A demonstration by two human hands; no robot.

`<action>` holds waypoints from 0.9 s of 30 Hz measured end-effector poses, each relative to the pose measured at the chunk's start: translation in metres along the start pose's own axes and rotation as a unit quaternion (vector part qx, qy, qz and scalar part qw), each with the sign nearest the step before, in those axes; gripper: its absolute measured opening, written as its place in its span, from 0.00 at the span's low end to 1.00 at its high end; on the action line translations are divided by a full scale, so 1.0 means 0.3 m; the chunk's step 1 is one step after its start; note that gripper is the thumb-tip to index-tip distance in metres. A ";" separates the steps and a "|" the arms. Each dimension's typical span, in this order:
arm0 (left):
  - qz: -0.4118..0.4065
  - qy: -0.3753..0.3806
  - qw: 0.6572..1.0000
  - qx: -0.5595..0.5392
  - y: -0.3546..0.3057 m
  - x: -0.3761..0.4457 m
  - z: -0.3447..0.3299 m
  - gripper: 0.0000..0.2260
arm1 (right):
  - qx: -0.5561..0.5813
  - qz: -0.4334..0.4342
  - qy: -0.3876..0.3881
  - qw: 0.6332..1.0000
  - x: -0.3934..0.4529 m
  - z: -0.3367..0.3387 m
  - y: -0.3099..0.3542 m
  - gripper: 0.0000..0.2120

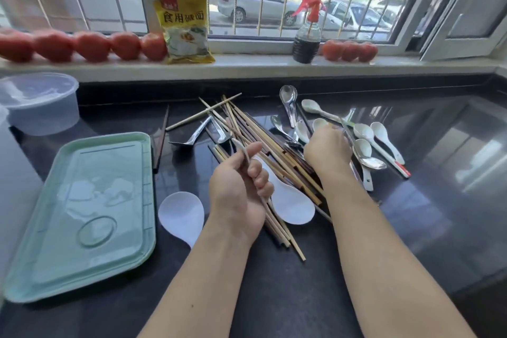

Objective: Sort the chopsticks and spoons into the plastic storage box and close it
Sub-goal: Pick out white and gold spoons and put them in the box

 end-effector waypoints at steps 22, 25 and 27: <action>-0.069 -0.051 0.992 -0.088 -0.039 0.064 0.036 0.16 | 0.233 0.374 0.102 0.892 -0.329 0.042 0.305 0.17; -0.065 -0.019 0.988 -0.138 -0.066 0.084 0.075 0.15 | 0.224 0.401 0.152 0.875 -0.376 0.025 0.334 0.14; -0.054 -0.020 0.991 -0.125 -0.076 0.095 0.093 0.13 | 0.216 0.408 0.202 0.864 -0.394 0.025 0.343 0.11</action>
Point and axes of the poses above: each hand's wrist, its own x-axis towards the middle knuckle, its own z-axis out of the back of the hand, y = z × x, the point moved 3 cm from there along x, towards the middle knuckle
